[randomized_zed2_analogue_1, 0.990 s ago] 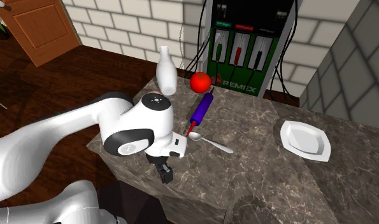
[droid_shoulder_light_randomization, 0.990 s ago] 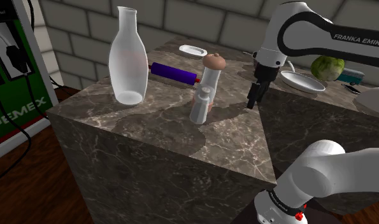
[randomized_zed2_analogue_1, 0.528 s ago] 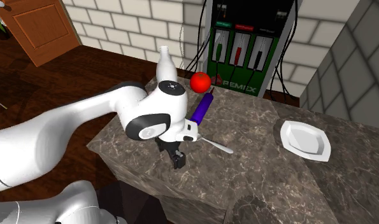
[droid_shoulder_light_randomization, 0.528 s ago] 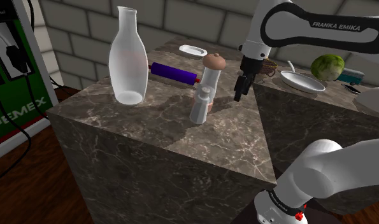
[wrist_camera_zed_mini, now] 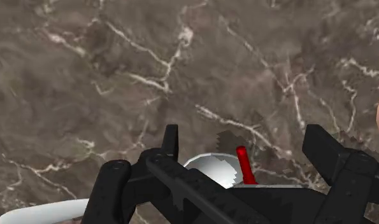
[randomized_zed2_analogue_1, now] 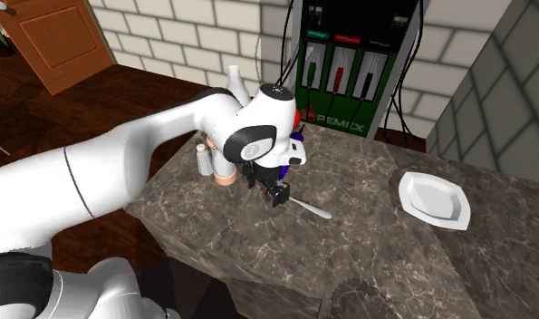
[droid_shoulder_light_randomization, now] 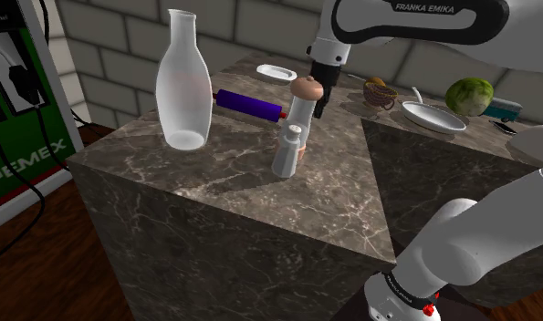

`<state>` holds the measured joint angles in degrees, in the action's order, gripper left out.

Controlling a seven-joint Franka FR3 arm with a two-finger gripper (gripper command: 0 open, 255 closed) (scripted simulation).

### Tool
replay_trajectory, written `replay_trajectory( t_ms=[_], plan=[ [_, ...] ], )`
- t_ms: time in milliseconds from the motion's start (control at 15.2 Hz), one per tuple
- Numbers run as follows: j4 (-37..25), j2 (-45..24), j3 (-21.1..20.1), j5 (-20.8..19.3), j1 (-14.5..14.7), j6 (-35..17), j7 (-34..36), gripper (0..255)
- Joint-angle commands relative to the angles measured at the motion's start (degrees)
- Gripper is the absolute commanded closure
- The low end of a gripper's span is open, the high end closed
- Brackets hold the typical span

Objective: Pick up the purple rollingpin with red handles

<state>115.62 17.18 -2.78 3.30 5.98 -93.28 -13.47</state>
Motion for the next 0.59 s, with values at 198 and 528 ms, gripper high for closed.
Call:
replay_trajectory(
  t_ms=[198,528],
  plan=[
    [-12.8,-10.5,-1.3,0.6,1.5,1.5,-1.5,0],
    [-27.3,-21.1,-2.9,0.7,3.0,4.5,-2.6,0]
  ],
)
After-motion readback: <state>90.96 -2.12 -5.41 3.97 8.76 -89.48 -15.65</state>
